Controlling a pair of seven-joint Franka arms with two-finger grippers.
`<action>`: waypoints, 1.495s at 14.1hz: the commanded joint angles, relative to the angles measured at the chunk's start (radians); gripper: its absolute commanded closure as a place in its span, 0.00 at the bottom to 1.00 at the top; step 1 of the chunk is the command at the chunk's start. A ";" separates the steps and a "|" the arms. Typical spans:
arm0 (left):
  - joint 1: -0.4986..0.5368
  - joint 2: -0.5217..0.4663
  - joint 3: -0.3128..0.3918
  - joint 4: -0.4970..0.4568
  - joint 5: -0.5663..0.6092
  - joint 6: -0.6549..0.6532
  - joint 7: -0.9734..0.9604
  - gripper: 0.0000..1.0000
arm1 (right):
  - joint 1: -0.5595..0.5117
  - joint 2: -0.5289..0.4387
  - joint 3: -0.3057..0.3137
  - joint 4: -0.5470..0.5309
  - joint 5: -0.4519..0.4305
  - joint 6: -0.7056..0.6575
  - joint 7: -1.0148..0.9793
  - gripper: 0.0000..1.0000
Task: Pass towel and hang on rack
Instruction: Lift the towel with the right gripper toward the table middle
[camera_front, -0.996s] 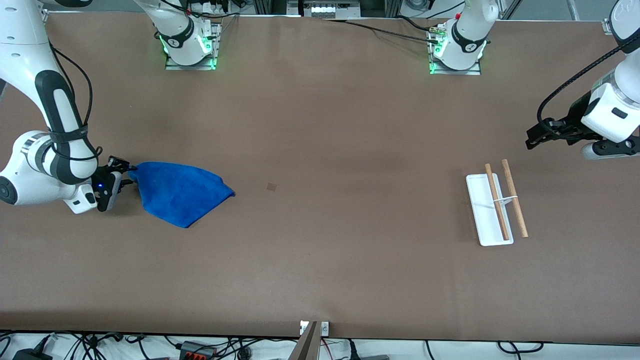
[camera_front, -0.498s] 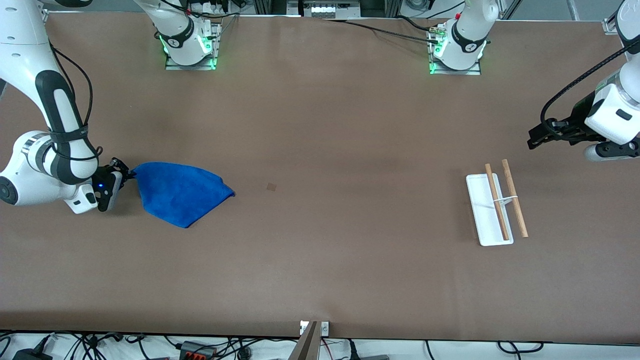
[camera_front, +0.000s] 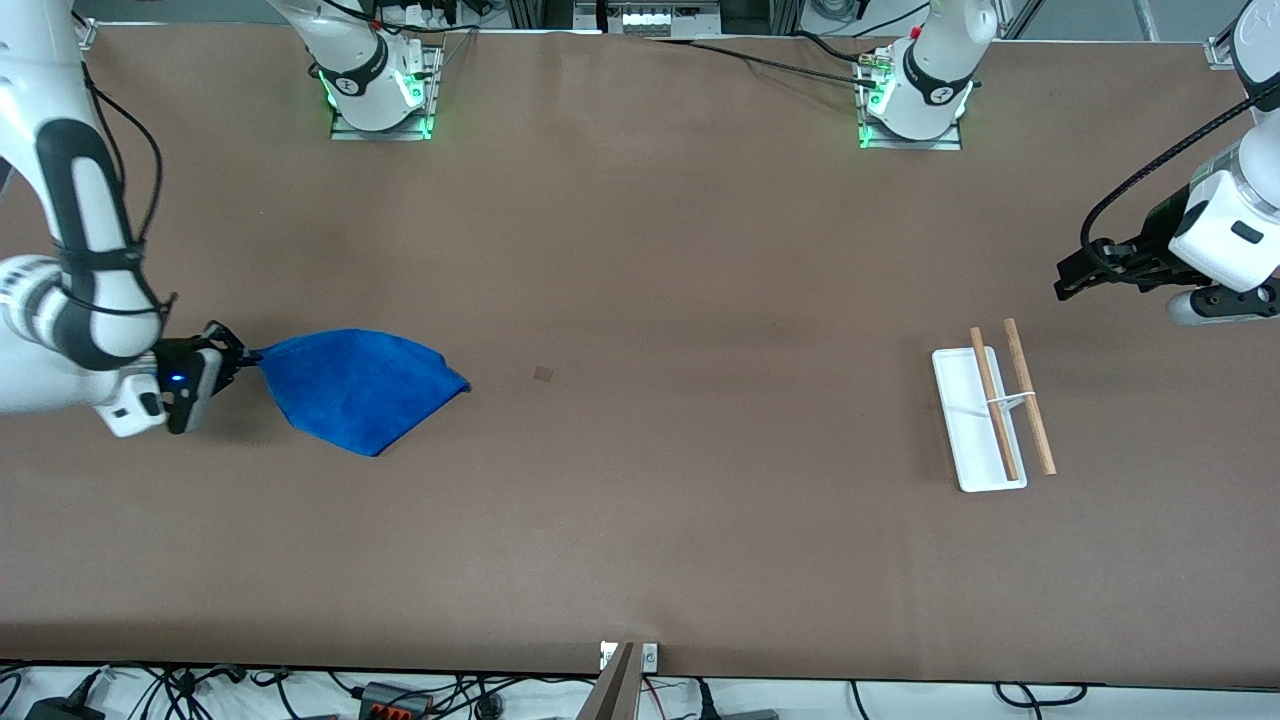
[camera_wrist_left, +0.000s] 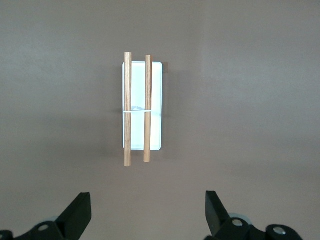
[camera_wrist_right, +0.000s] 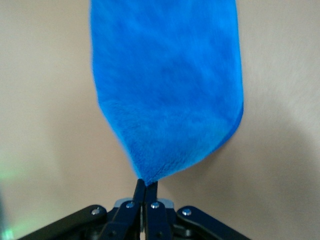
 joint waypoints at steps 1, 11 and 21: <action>0.000 0.020 -0.001 0.040 -0.010 -0.029 0.014 0.00 | 0.064 -0.066 0.007 0.121 0.035 -0.170 0.145 1.00; 0.003 0.026 -0.001 0.052 -0.012 -0.030 0.005 0.00 | 0.443 -0.112 0.183 0.387 0.204 -0.189 1.306 1.00; 0.007 0.107 -0.001 0.062 -0.070 -0.050 0.231 0.00 | 0.821 -0.084 0.196 0.416 0.204 0.318 1.914 1.00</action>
